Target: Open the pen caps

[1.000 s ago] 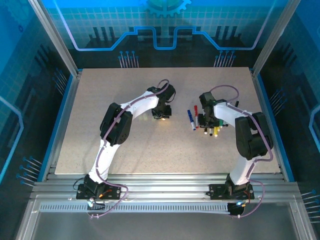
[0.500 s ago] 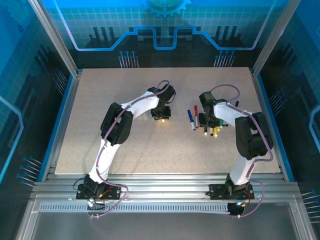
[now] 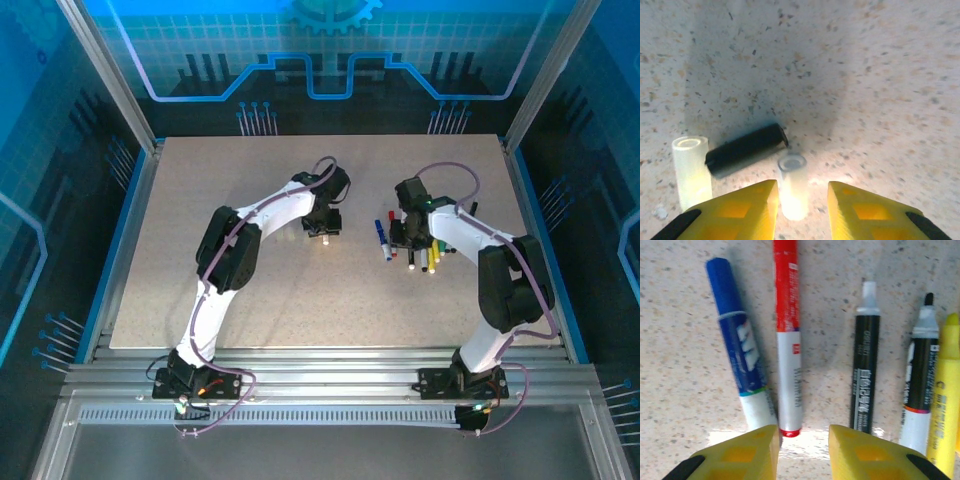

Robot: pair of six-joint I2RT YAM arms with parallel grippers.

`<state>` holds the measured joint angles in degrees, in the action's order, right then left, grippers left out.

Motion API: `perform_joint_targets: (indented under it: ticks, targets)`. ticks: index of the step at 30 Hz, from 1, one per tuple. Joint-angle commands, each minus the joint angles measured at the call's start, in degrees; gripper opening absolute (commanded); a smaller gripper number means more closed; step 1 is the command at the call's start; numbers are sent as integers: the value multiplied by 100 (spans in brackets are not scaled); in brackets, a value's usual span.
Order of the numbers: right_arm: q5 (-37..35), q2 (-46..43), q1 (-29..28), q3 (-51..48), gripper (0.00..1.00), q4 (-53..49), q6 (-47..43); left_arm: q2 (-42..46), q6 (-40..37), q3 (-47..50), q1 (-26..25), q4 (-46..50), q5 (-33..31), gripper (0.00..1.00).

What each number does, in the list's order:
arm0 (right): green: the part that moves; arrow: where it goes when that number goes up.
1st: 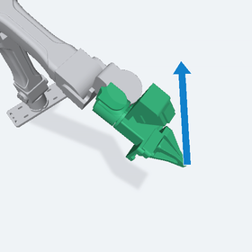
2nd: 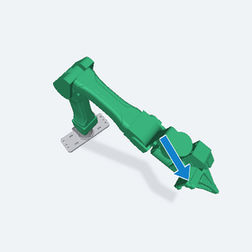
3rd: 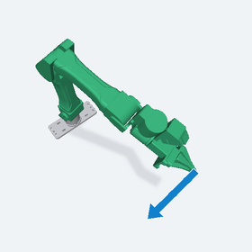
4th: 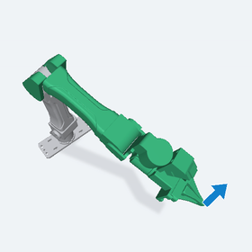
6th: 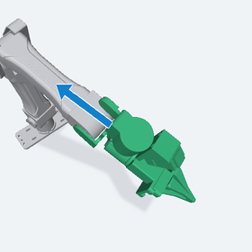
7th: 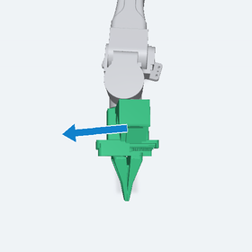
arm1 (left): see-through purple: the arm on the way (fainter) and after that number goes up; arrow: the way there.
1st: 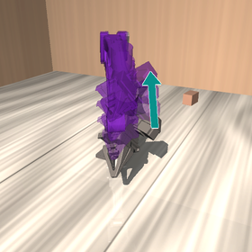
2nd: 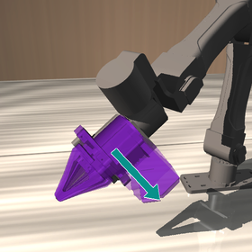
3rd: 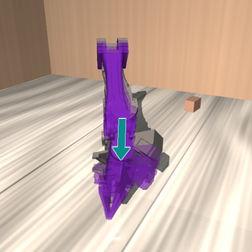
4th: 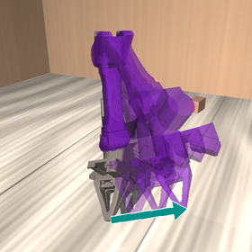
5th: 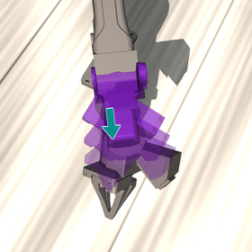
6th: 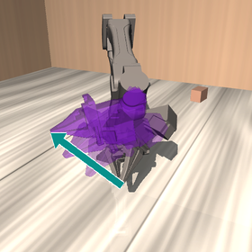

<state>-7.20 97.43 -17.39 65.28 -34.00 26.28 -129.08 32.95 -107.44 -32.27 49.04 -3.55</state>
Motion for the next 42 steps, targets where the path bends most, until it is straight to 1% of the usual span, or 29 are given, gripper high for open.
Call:
perform_joint_targets:
  ticks: [1,7,12,20,33,36,39,42]
  targets:
    - [188,136,-139,287,35,84,17,548,15,-29,-30,-118,123,32]
    - [227,428,-277,504,36,131,-27,631,1,-168,-28,-152,320,32]
    - [199,682,-342,651,36,95,-31,665,62,-87,-27,-296,512,32]
    - [109,1001,-383,756,36,78,-62,670,81,64,-34,-421,608,32]
    - [131,1425,-473,759,31,174,8,551,116,82,-30,-491,715,32]
    - [122,1549,-535,784,29,151,35,534,141,86,-28,-518,723,32]
    - [105,1679,-590,829,24,95,52,525,176,118,-33,-578,764,32]
    - [115,1742,-653,829,15,78,61,532,216,153,-32,-630,827,32]
